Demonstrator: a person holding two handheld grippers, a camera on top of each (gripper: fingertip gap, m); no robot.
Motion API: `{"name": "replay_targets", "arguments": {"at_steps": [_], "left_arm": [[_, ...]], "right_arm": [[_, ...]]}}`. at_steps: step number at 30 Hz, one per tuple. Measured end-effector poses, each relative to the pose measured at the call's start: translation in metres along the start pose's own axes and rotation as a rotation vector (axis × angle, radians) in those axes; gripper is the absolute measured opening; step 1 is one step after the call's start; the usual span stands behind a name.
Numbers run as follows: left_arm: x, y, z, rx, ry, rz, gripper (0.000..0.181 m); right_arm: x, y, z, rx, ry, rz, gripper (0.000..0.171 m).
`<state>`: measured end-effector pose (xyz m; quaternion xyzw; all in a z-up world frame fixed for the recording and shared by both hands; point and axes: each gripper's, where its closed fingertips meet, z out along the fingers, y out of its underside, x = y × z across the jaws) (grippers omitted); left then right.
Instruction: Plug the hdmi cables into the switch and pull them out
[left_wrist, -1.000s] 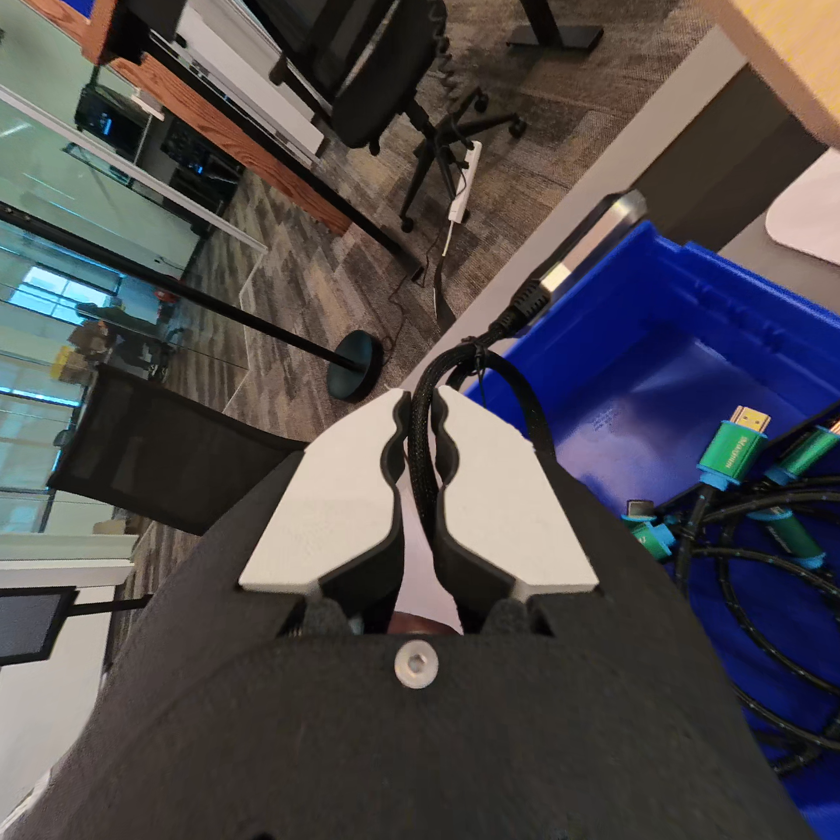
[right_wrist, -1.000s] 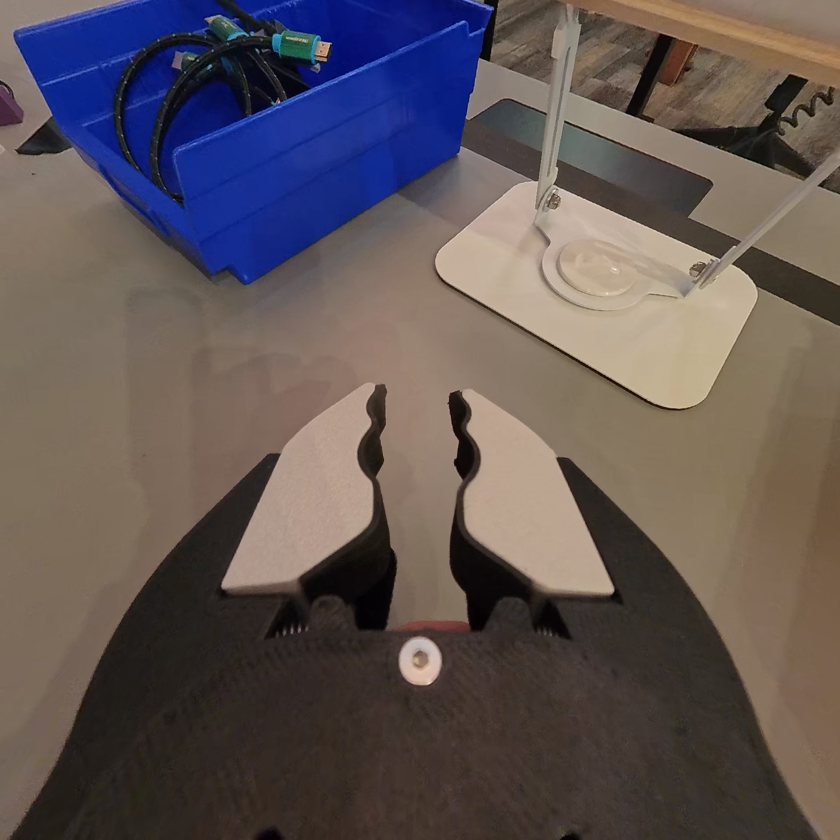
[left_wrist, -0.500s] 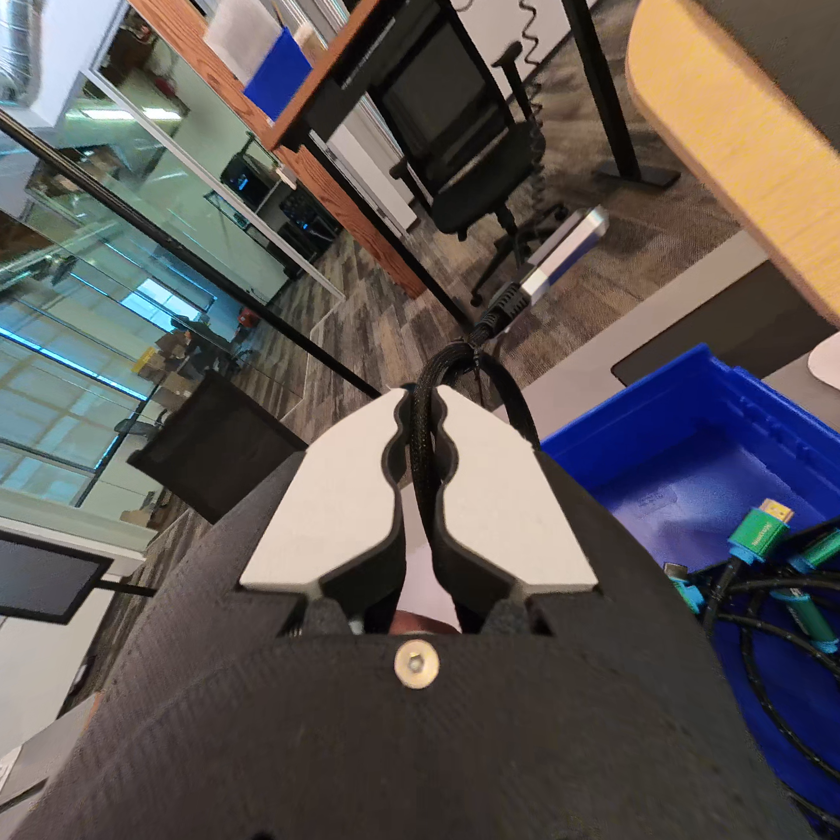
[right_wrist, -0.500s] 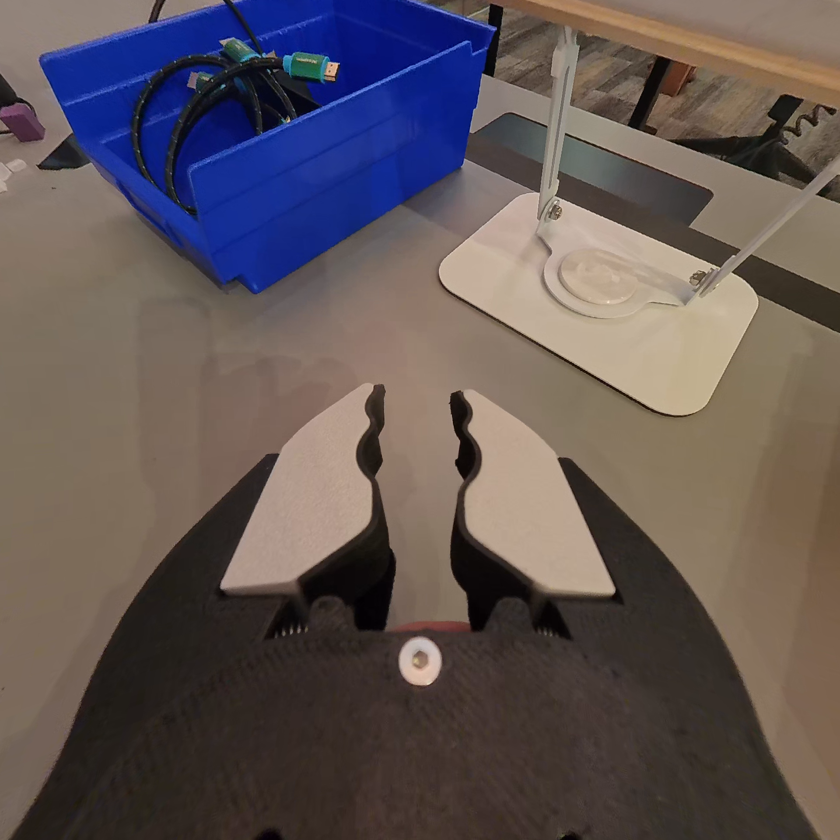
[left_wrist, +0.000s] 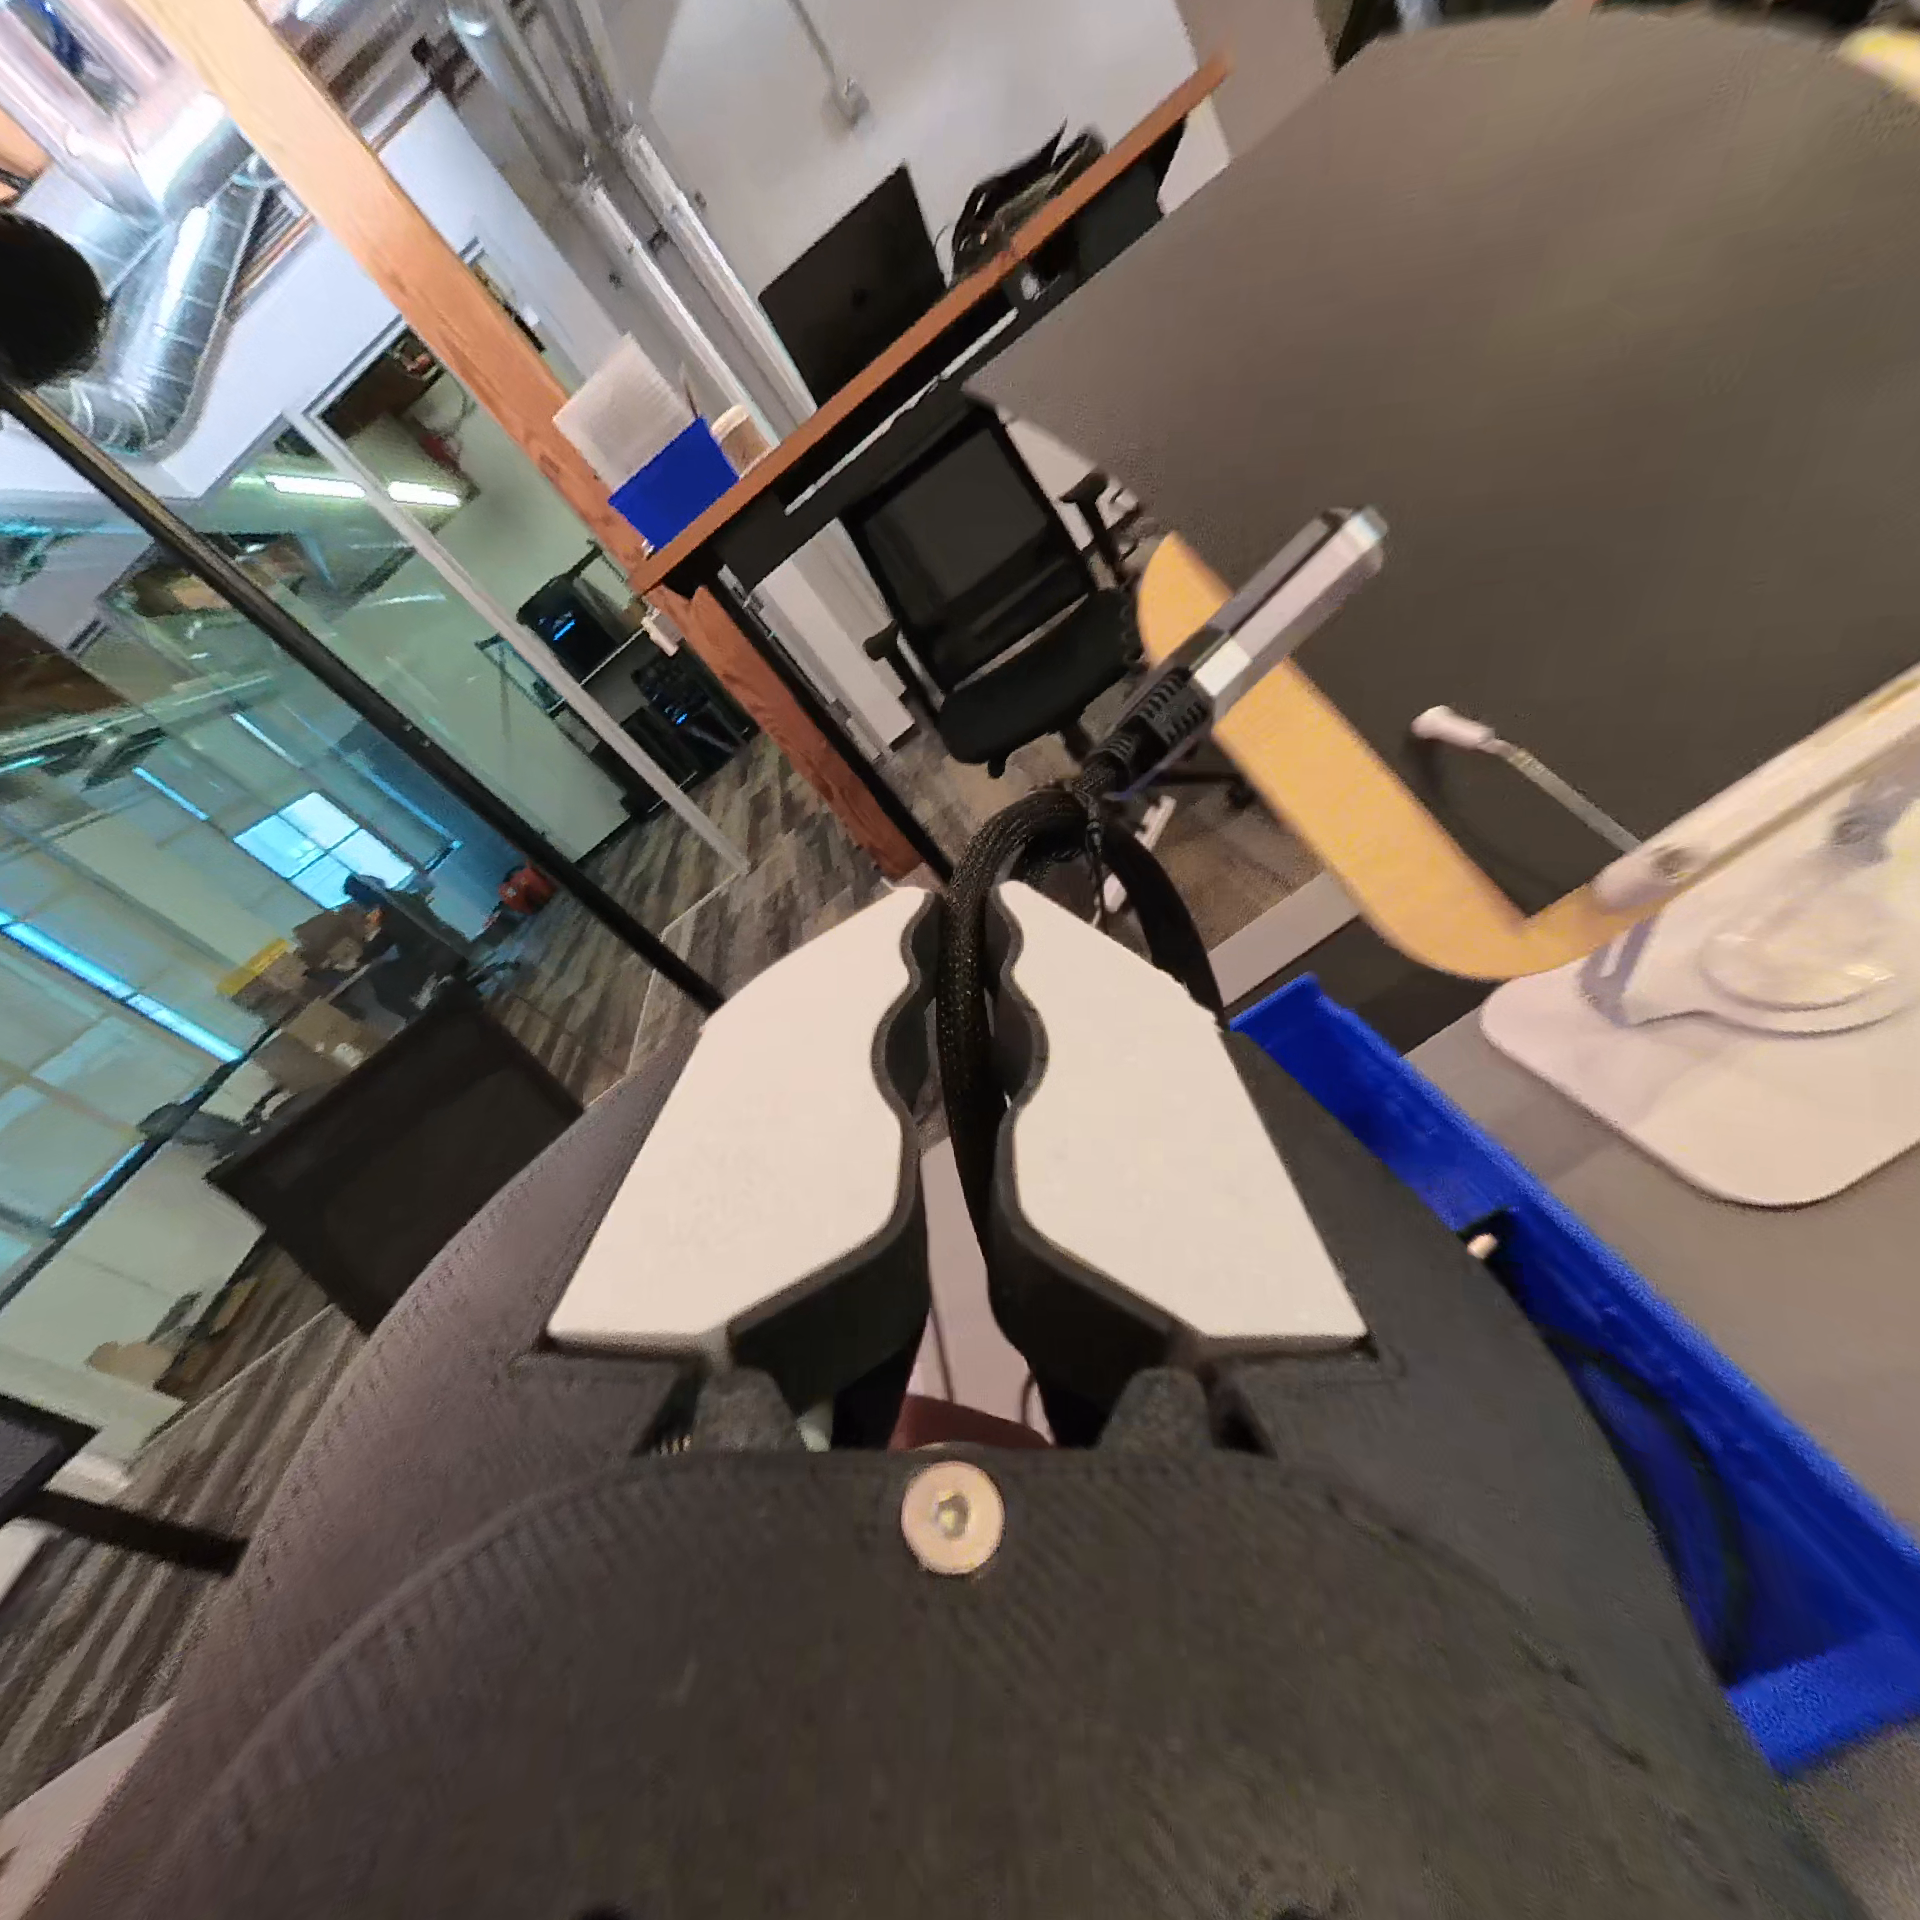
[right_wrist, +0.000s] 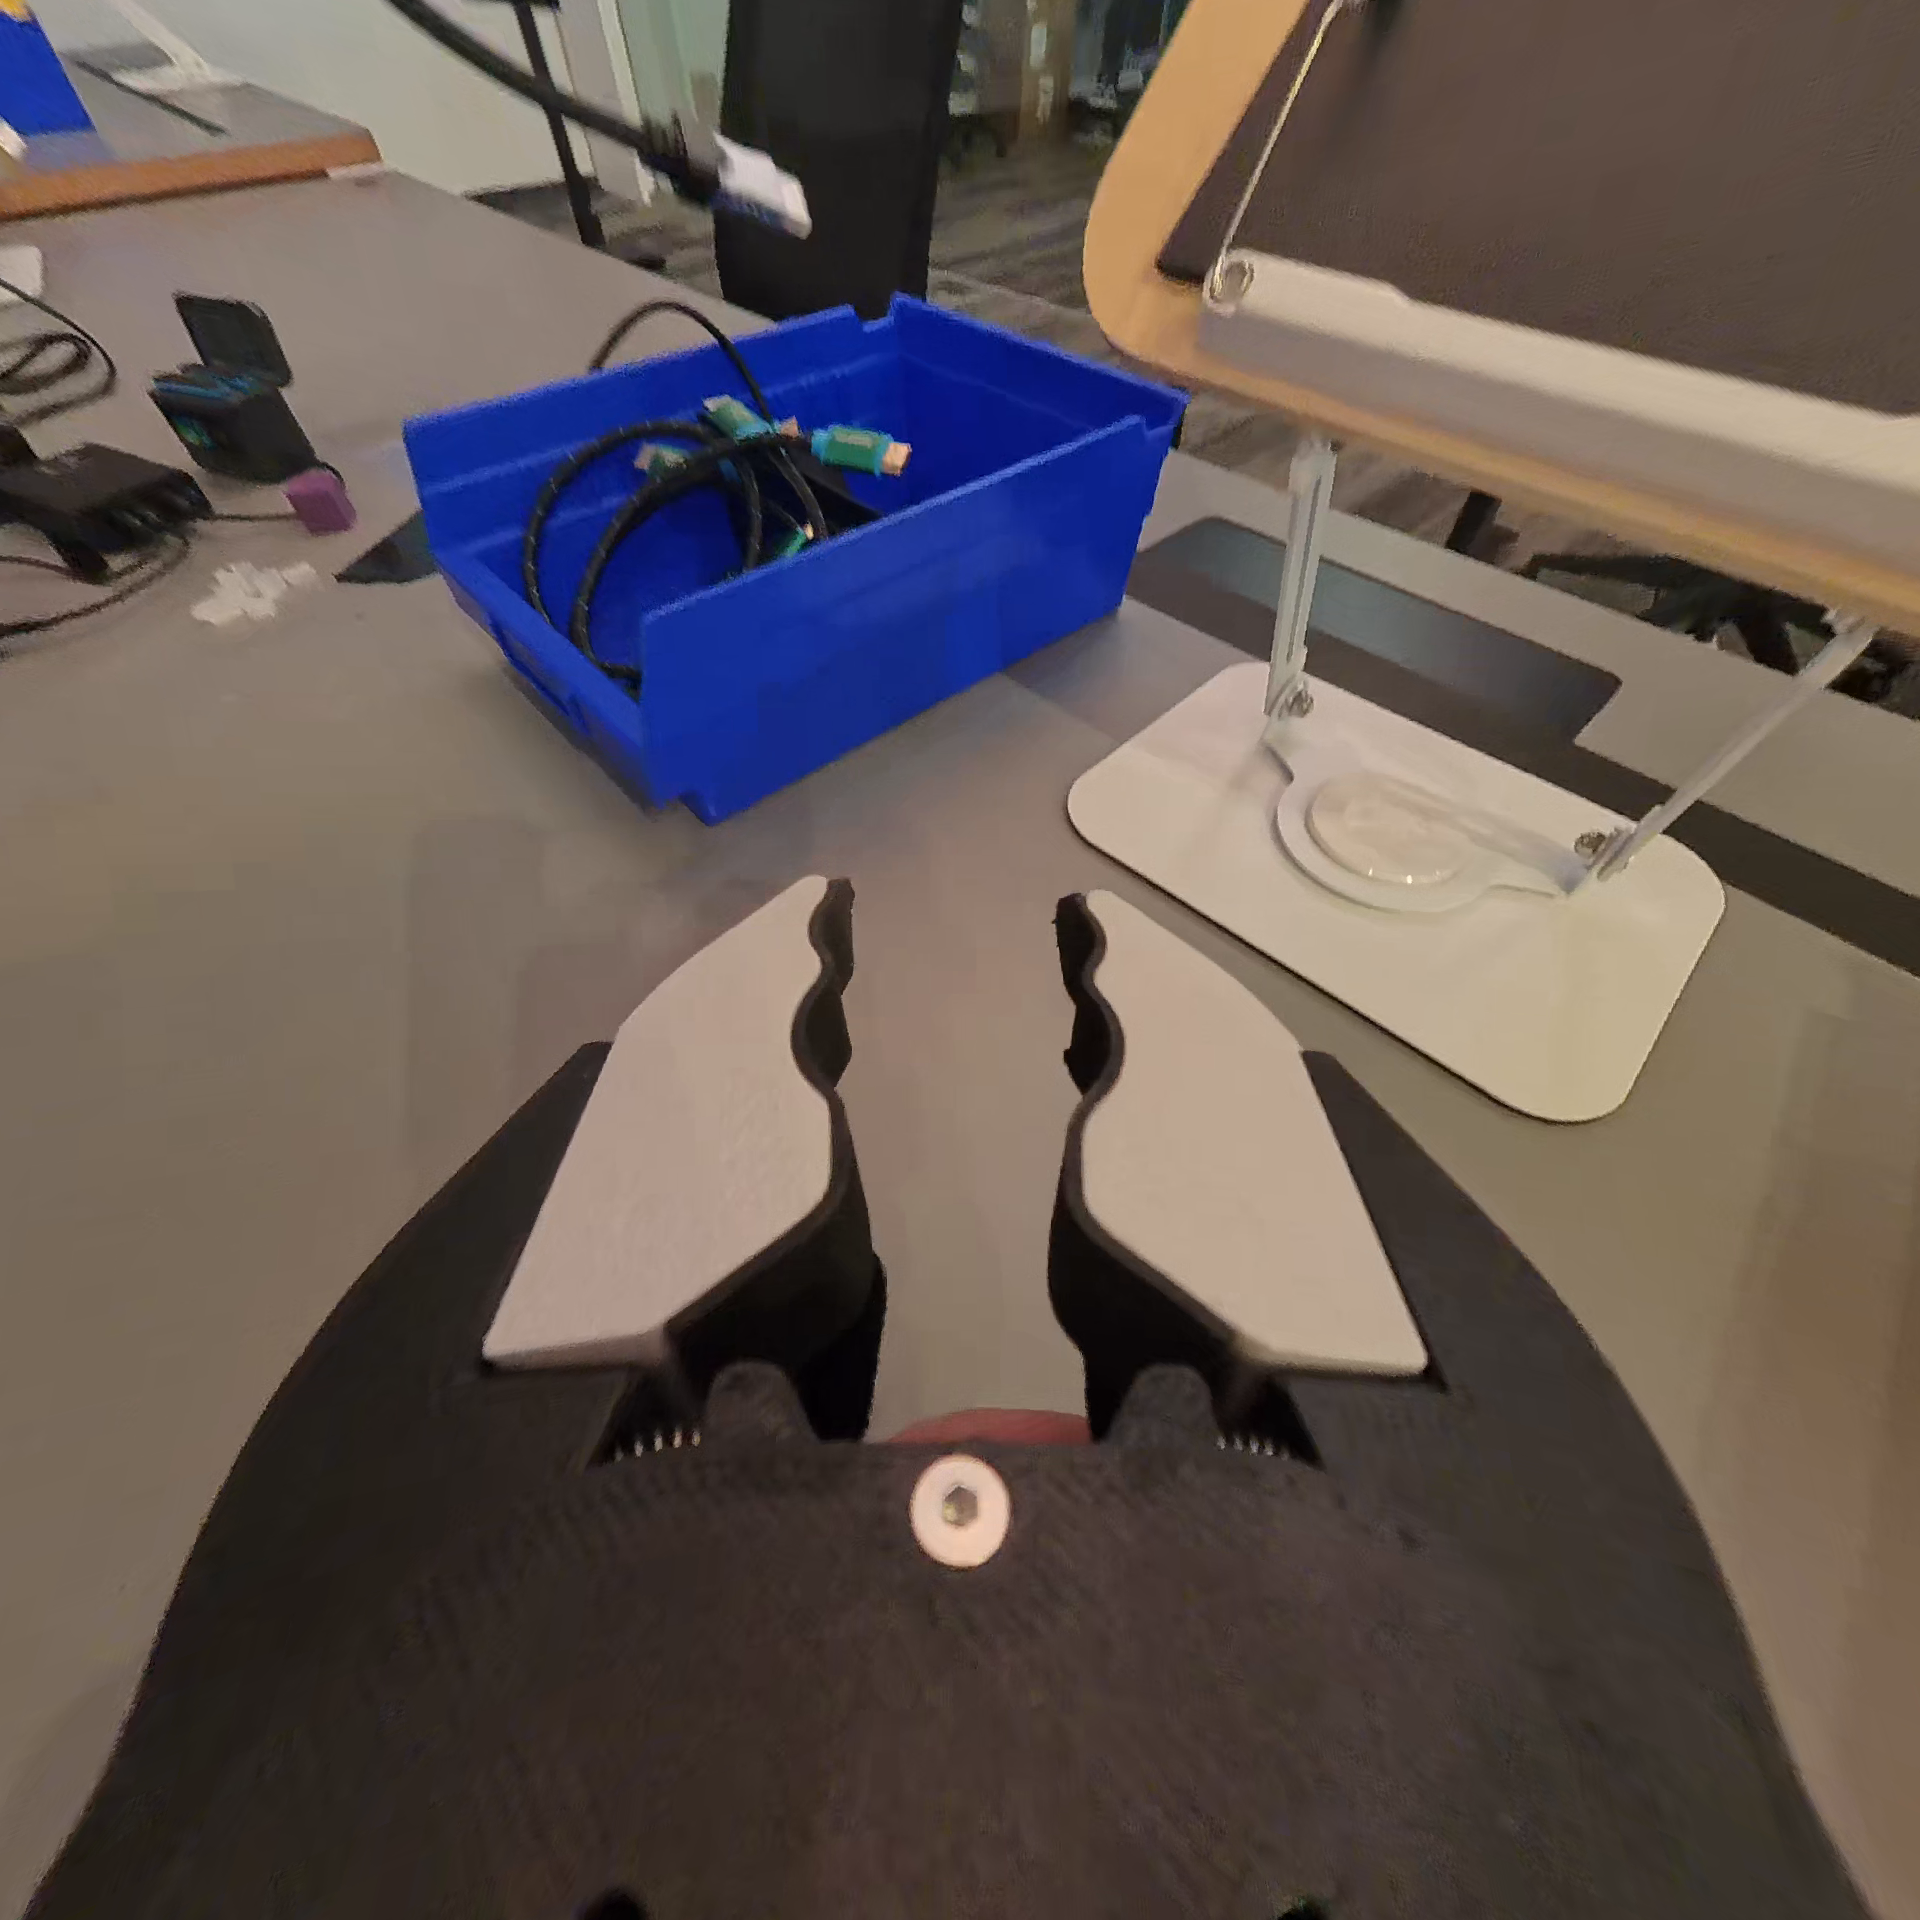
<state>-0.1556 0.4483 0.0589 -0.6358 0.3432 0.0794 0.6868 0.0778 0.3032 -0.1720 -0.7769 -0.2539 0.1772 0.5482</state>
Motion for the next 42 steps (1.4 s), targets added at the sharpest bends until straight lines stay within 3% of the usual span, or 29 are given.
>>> {"name": "replay_targets", "arguments": {"at_steps": [12, 18, 27, 31, 35, 42], "left_arm": [[0.117, -0.053, -0.05, 0.277, 0.413, -0.287, 0.007], [0.174, -0.07, -0.067, 0.343, 0.612, -0.311, 0.007], [0.247, -0.082, -0.081, 0.427, 0.961, -0.541, 0.007], [0.269, -0.073, -0.069, 0.411, 1.063, -0.711, 0.007], [0.281, -0.061, -0.056, 0.388, 1.123, -0.828, 0.007], [0.305, -0.049, -0.044, 0.341, 1.176, -0.835, 0.009]], "right_arm": [[0.014, -0.055, -0.039, 0.304, -0.083, 0.07, 0.056], [0.034, -0.066, -0.058, 0.391, -0.113, 0.109, 0.067], [0.03, -0.096, -0.093, 0.618, -0.287, 0.179, 0.079], [0.026, -0.113, -0.122, 0.754, -0.374, 0.181, 0.059], [0.021, -0.12, -0.135, 0.742, -0.354, 0.056, 0.034], [0.005, -0.129, -0.141, 0.673, -0.271, -0.173, 0.021]]}}
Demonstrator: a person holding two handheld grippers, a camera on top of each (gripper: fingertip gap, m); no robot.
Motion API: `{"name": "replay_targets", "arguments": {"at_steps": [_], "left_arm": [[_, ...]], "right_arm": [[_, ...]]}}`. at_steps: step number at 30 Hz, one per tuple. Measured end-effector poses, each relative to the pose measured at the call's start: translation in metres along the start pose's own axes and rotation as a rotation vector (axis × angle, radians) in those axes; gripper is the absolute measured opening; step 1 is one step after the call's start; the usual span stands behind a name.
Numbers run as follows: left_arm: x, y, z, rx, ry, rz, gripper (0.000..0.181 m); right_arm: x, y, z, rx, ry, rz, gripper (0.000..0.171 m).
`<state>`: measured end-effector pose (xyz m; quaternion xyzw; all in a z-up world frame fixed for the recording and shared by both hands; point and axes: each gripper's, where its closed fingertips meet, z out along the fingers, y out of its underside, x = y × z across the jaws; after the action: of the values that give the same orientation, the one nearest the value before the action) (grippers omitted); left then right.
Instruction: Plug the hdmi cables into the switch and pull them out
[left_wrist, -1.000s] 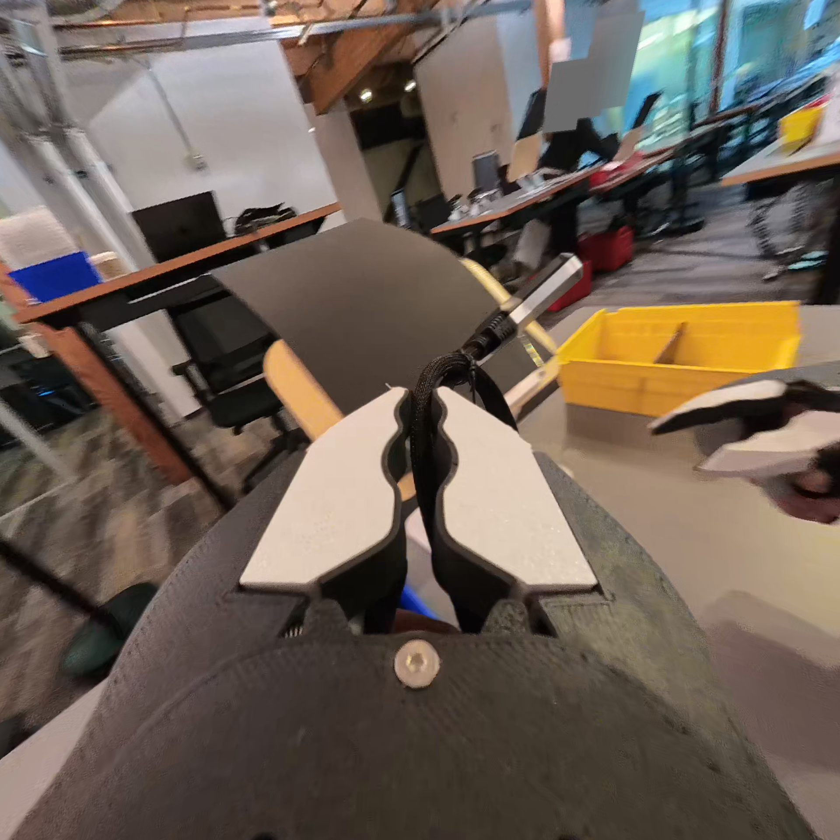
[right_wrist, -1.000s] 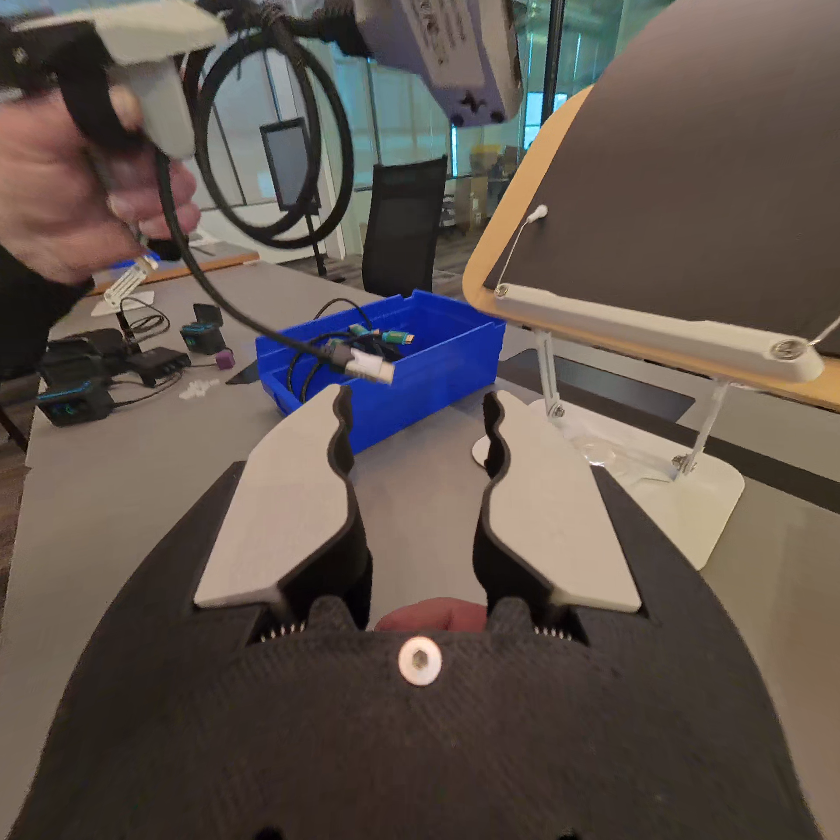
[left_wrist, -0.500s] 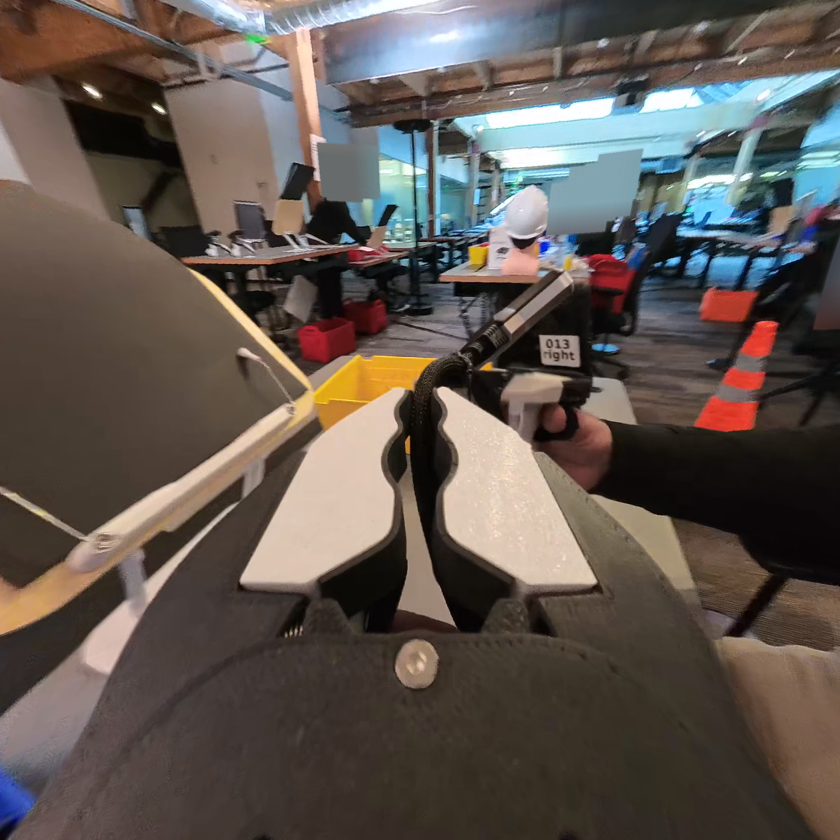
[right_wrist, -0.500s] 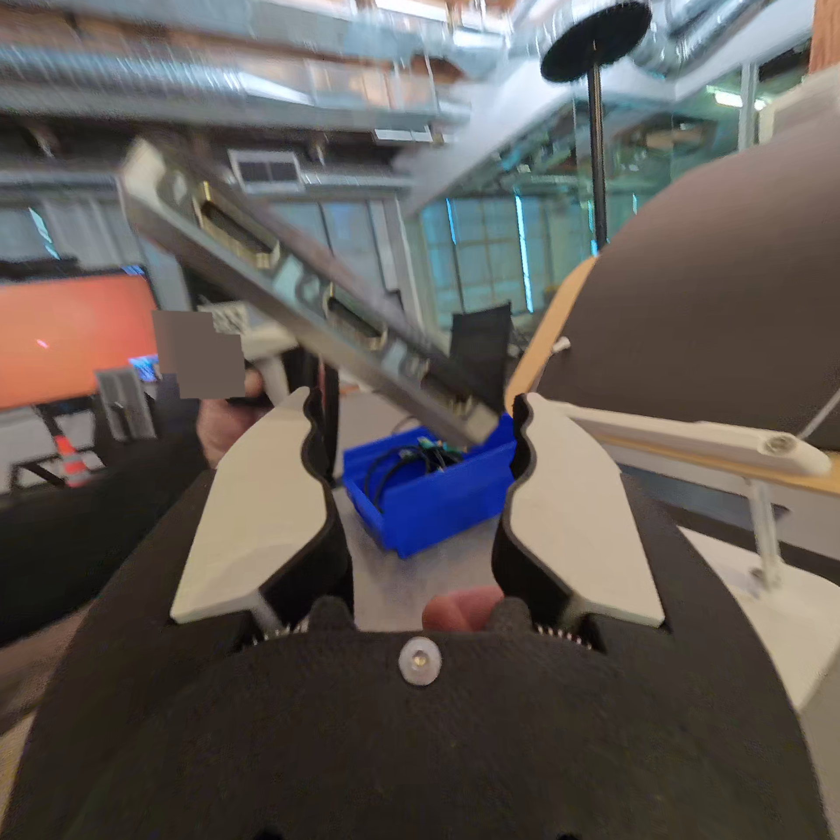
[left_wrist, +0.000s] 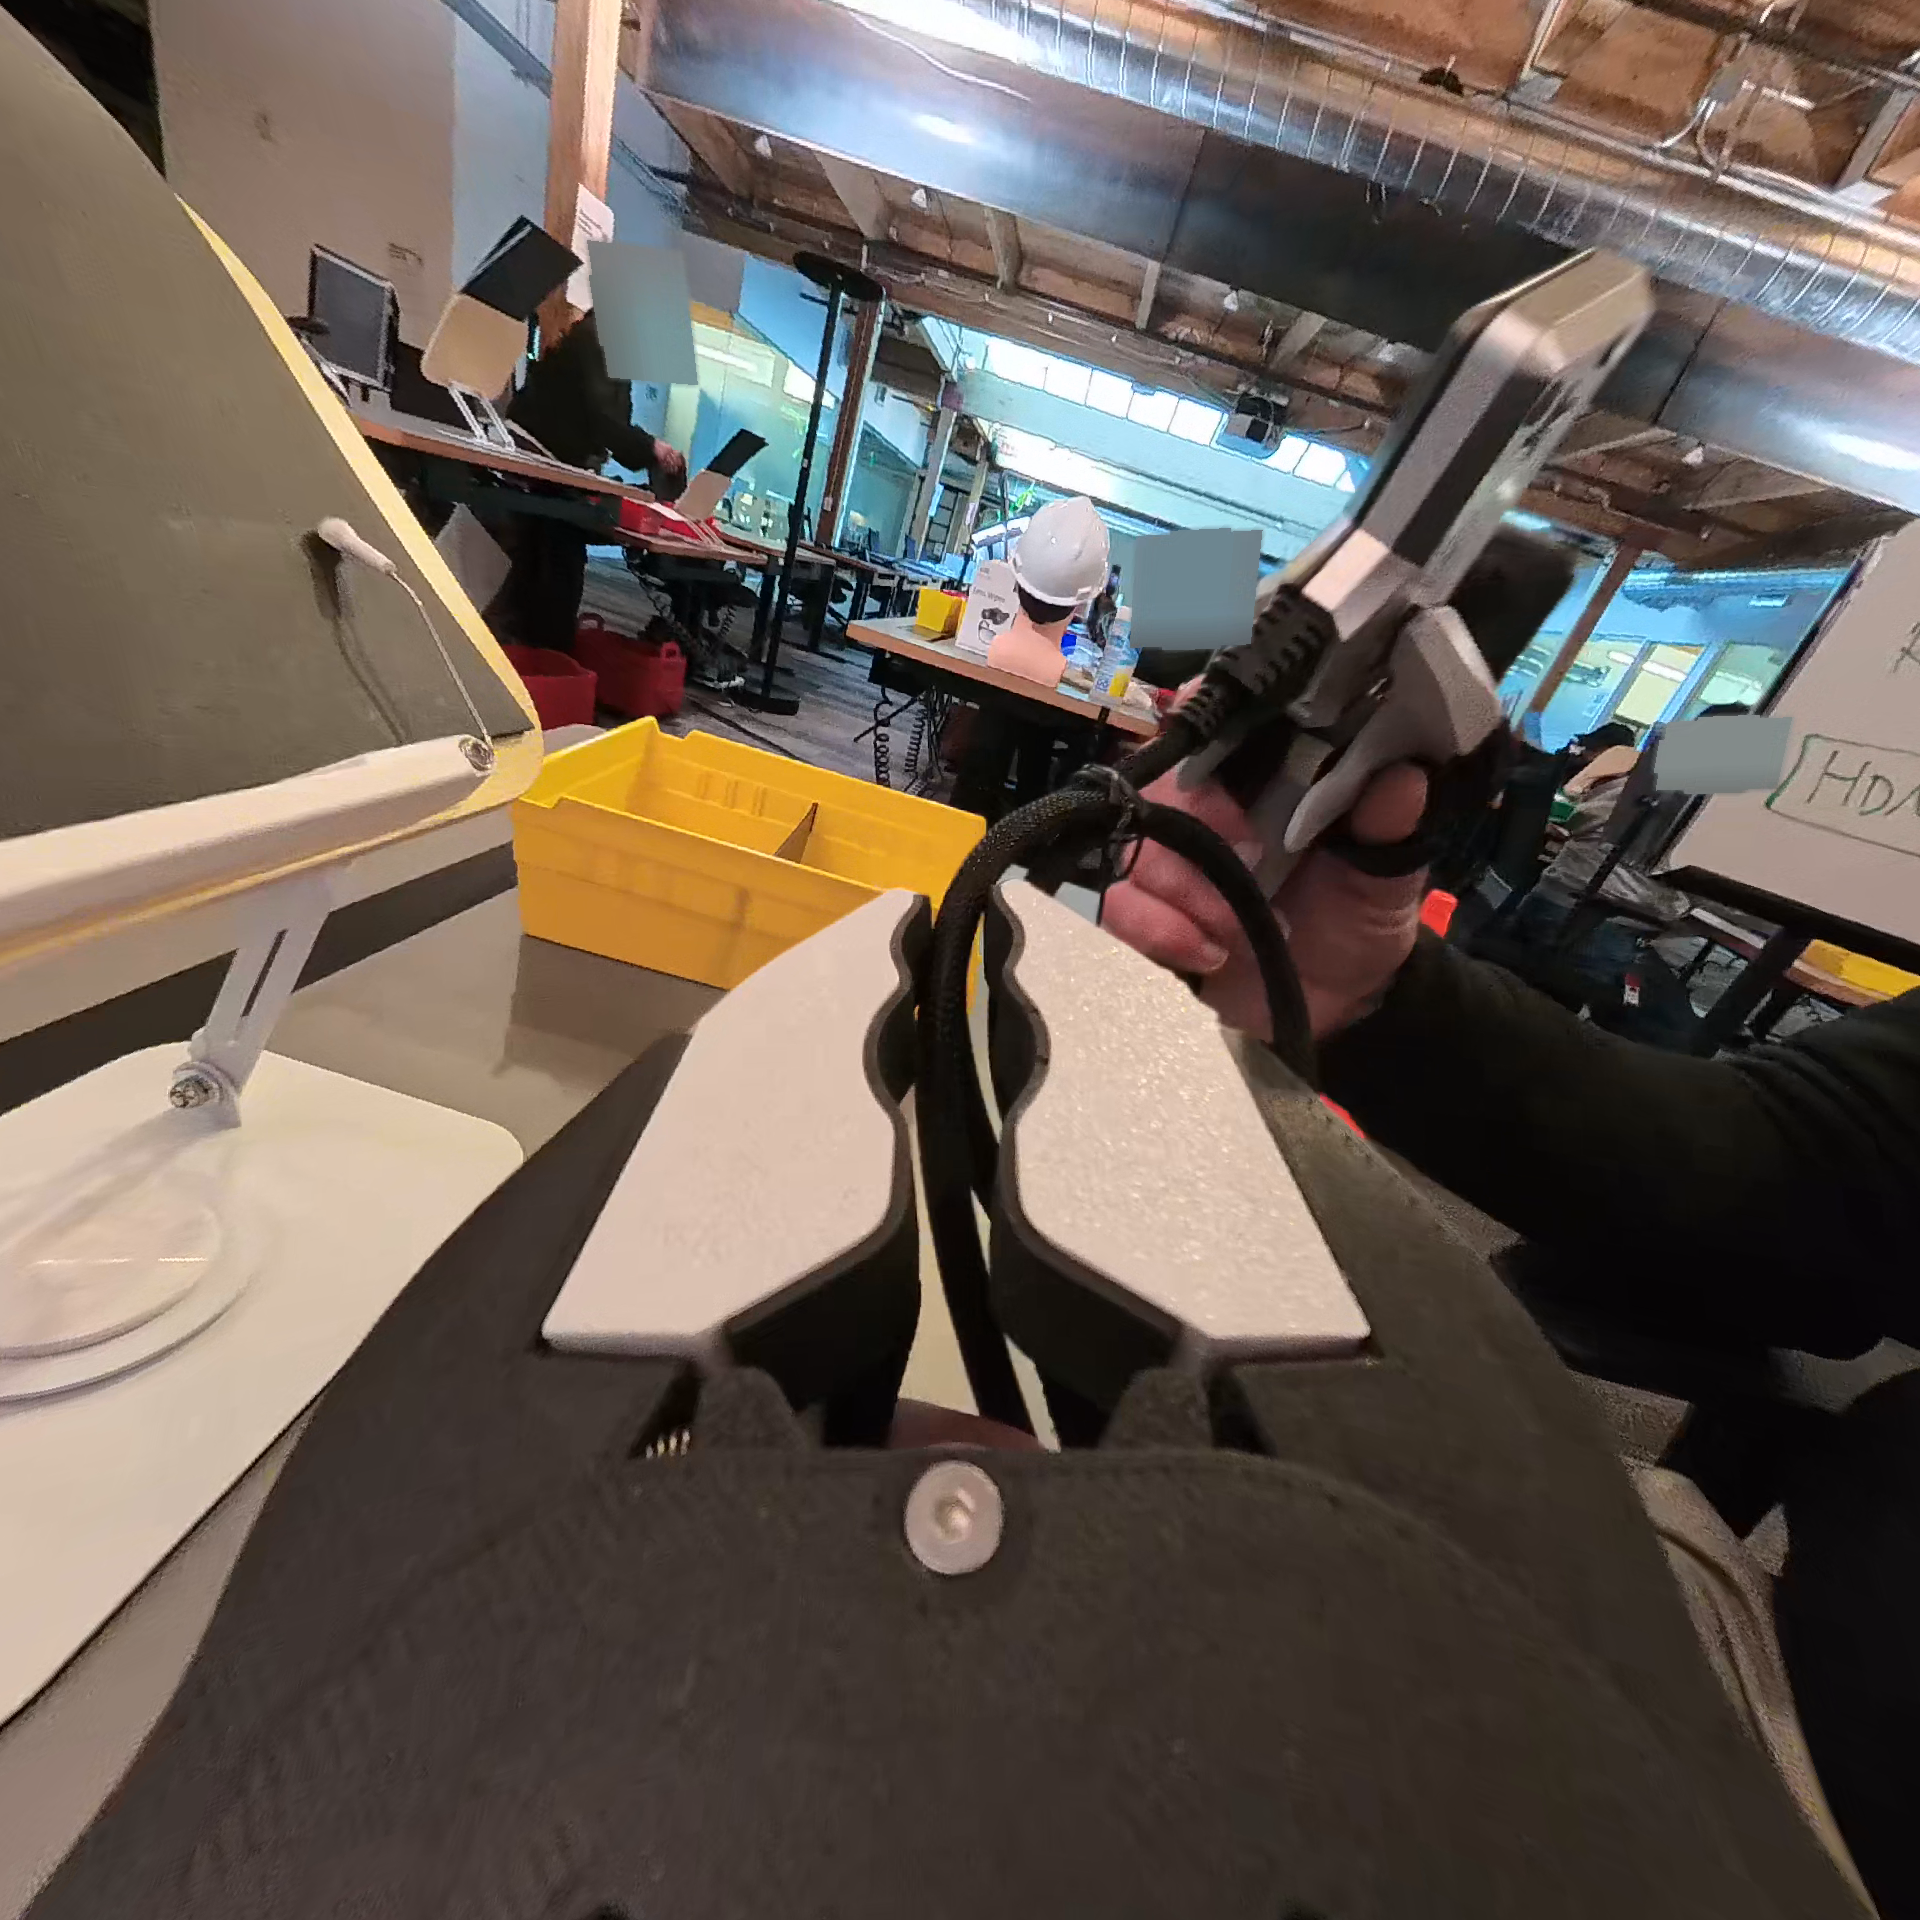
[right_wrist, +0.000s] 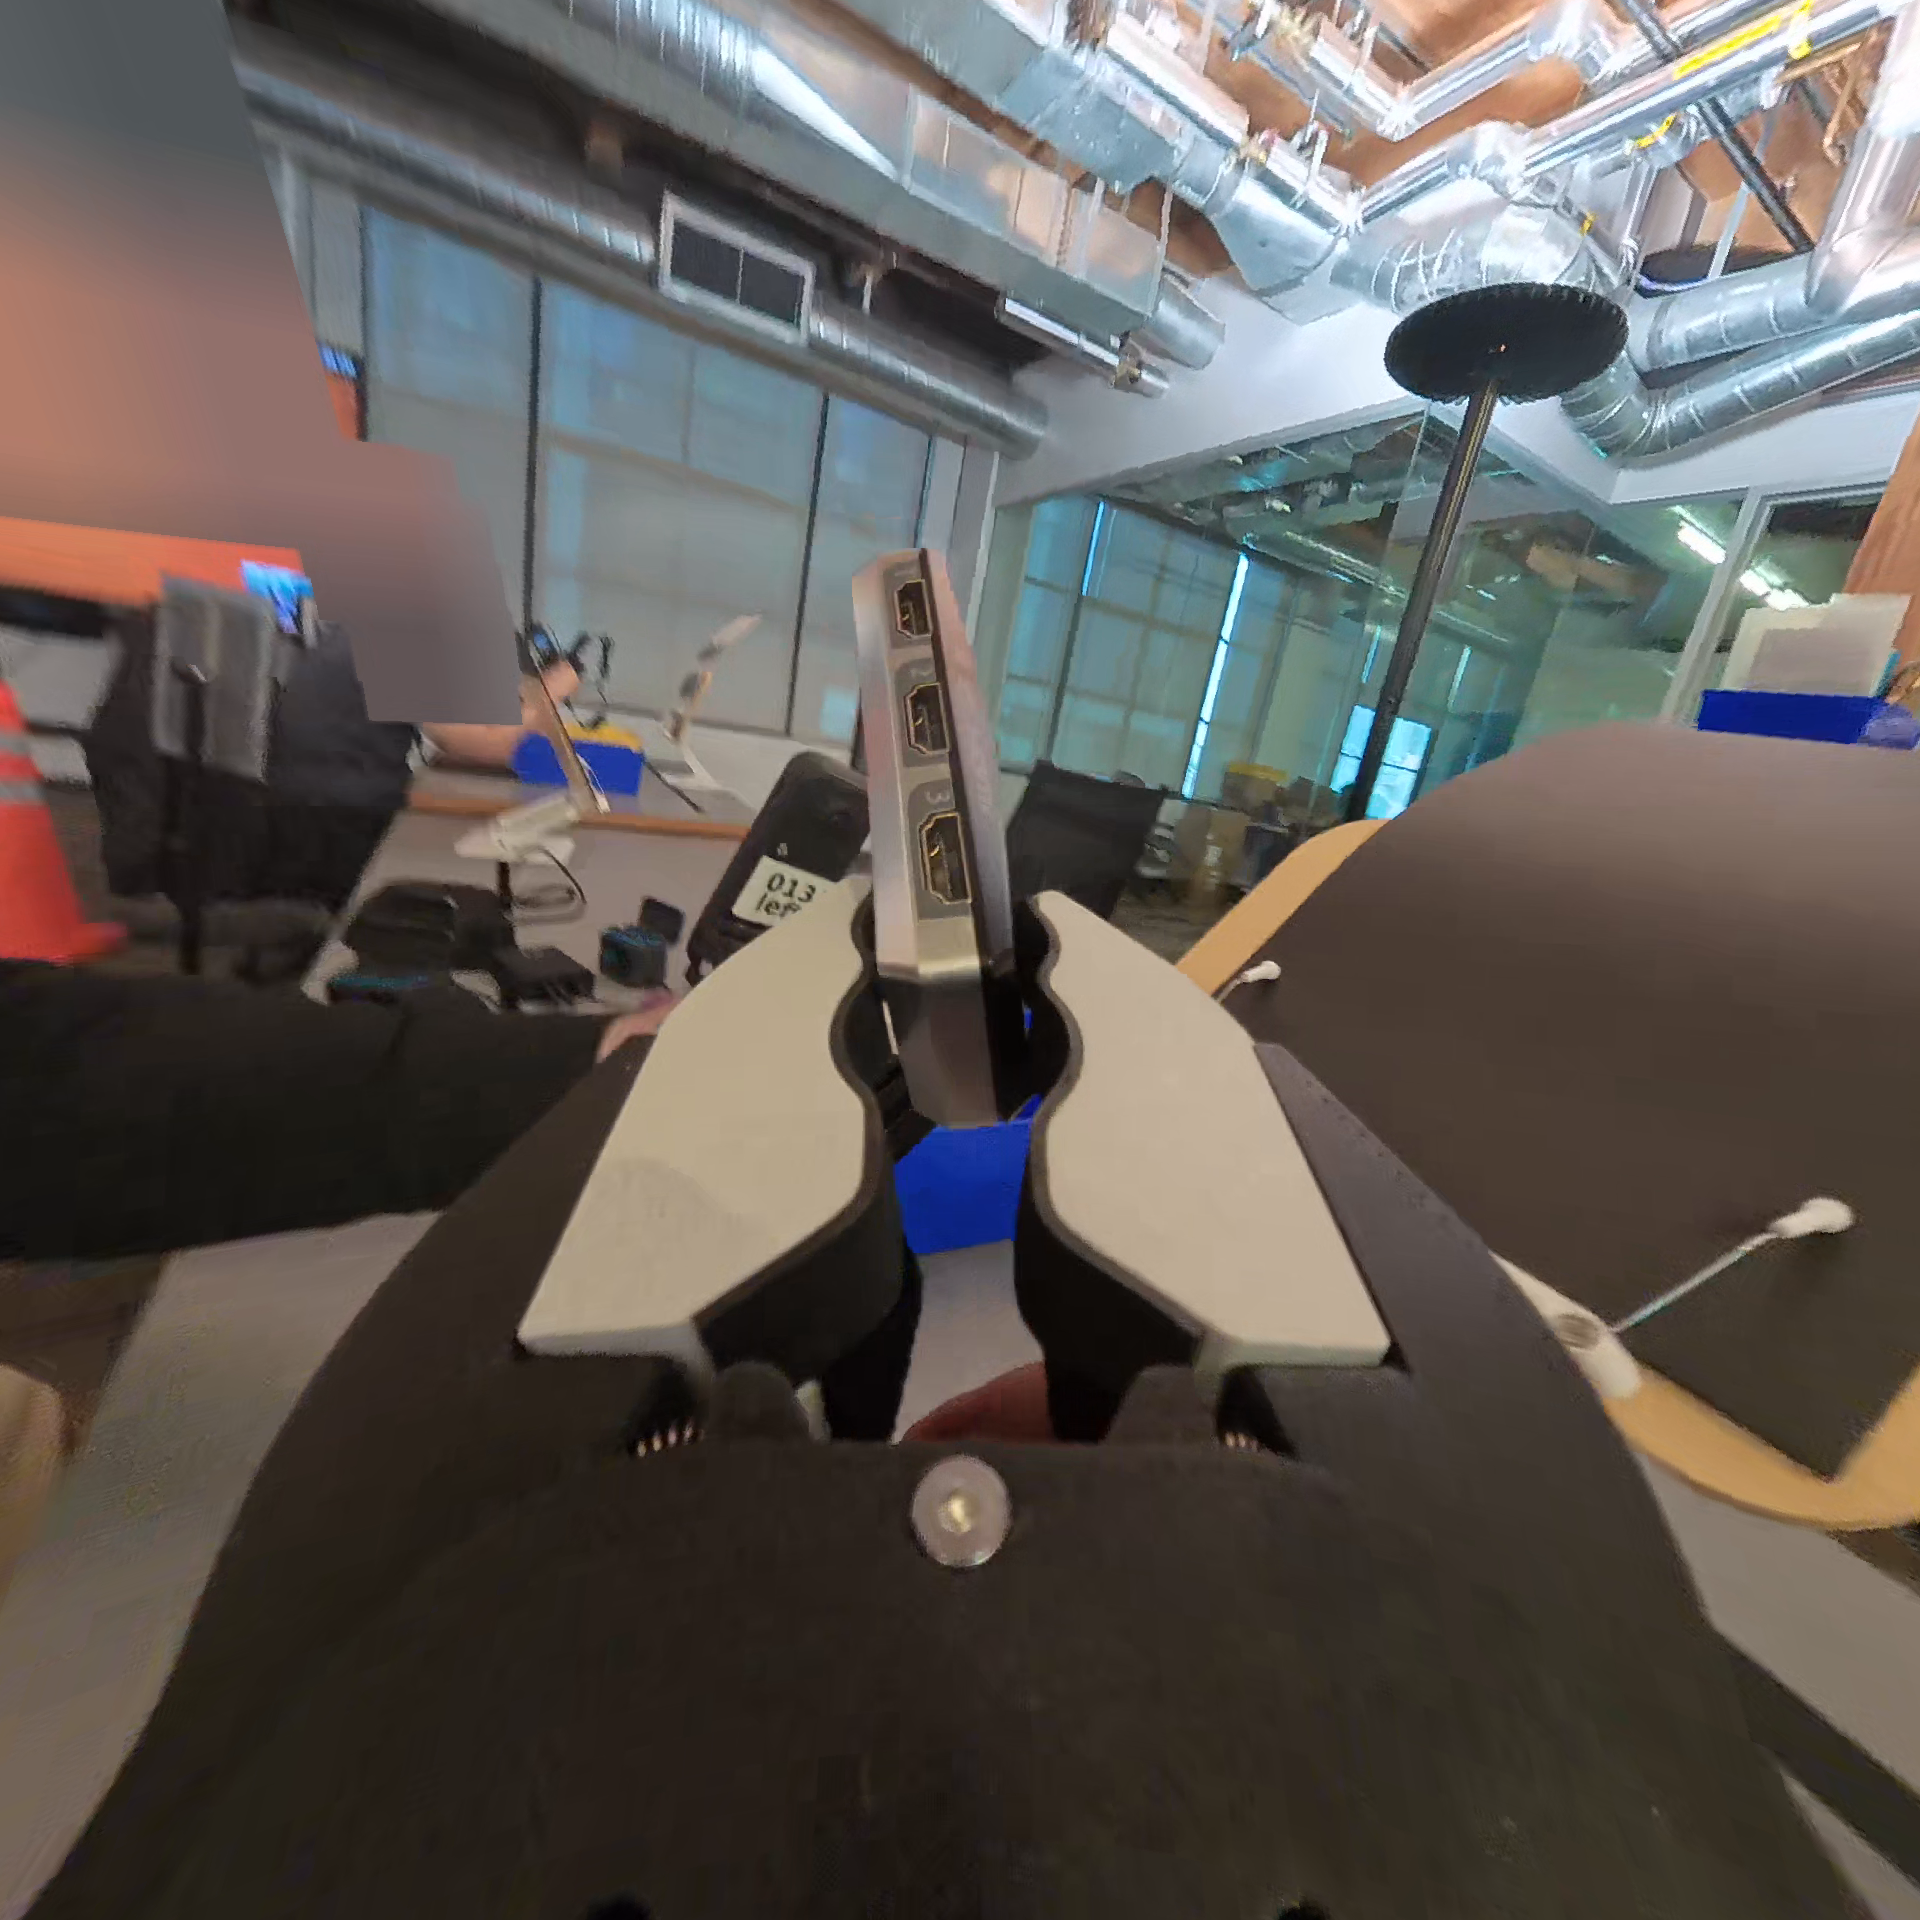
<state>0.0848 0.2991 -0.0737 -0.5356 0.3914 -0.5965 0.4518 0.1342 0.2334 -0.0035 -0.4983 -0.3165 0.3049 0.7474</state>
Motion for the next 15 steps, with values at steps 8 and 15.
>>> {"name": "replay_targets", "arguments": {"at_steps": [8, 15], "left_arm": [[-0.022, 0.002, 0.0, -0.02, -0.175, 0.127, 0.023], [0.02, -0.042, -0.011, -0.126, -0.357, 0.704, 0.035]], "right_arm": [[-0.004, 0.016, 0.013, -0.243, 0.087, -0.274, 0.02], [0.0, 0.047, 0.012, -0.481, 0.107, -0.467, 0.02]]}}
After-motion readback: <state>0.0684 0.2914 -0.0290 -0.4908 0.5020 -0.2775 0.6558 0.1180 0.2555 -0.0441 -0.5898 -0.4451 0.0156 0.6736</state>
